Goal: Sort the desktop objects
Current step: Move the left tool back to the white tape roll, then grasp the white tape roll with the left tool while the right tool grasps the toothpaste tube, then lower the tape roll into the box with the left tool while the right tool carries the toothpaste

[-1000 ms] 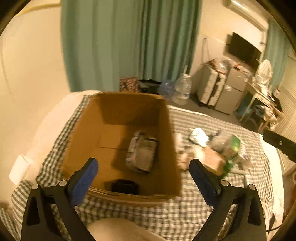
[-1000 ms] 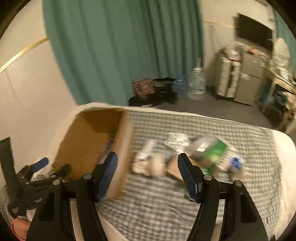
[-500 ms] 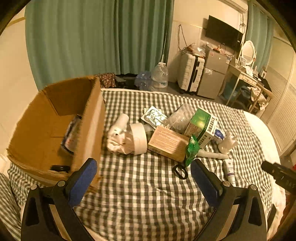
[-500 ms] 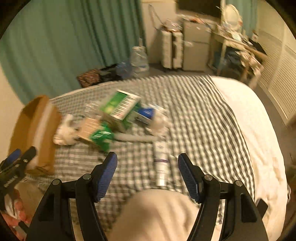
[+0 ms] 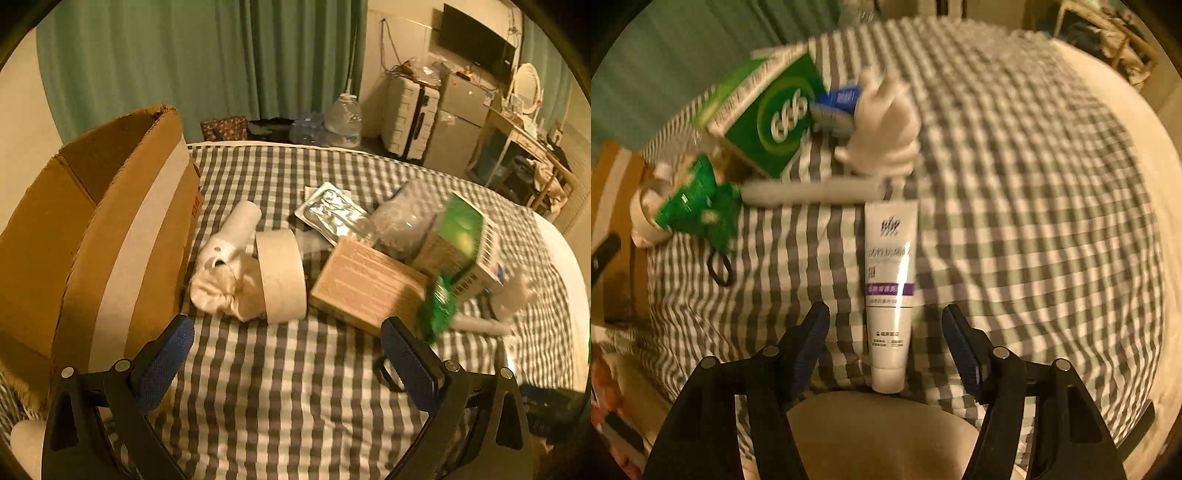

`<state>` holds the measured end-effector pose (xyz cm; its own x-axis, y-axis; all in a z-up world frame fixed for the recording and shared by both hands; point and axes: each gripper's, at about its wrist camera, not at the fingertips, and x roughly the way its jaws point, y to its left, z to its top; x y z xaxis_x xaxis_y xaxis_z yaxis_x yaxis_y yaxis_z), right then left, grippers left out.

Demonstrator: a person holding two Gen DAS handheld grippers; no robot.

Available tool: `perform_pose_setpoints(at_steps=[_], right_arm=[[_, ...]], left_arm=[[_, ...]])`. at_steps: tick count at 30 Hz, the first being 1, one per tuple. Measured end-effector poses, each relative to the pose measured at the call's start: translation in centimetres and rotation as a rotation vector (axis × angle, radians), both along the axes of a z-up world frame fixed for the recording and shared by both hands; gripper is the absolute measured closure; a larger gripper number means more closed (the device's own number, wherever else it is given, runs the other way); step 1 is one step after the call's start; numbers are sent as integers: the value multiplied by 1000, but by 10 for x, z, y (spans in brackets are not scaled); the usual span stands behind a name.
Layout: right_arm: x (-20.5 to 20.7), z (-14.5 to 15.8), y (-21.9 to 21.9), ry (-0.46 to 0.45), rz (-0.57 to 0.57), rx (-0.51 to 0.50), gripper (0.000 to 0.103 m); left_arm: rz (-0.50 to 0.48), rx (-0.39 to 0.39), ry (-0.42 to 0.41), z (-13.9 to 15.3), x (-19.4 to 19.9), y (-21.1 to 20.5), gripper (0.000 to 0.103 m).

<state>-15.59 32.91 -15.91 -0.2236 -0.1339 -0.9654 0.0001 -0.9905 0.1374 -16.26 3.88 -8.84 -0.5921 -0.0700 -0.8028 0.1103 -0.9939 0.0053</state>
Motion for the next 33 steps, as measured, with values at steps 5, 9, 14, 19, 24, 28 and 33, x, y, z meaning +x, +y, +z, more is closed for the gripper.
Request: perform_pose_setpoints(at_steps=[5, 9, 14, 19, 24, 28, 33], right_arm=[[-4, -16, -12, -62, 62, 66, 51], [-4, -20, -9, -68, 56, 80, 60], [0, -18, -7, -38, 38, 99, 77], [6, -1, 3, 13, 21, 119, 77], [18, 21, 11, 91, 12, 102, 77], [31, 45, 12, 138, -4, 84, 77], [46, 71, -7, 196, 5, 61, 77]], left_arm=[[16, -22, -11, -10, -25, -7, 0], [42, -35, -34, -23, -41, -16, 0], [-4, -68, -110, -34, -57, -17, 73], [-29, -8, -89, -24, -45, -26, 73], [-42, 79, -52, 4, -26, -35, 73], [-79, 99, -17, 32, -14, -31, 73], [-135, 141, 56, 68, 1, -25, 73]])
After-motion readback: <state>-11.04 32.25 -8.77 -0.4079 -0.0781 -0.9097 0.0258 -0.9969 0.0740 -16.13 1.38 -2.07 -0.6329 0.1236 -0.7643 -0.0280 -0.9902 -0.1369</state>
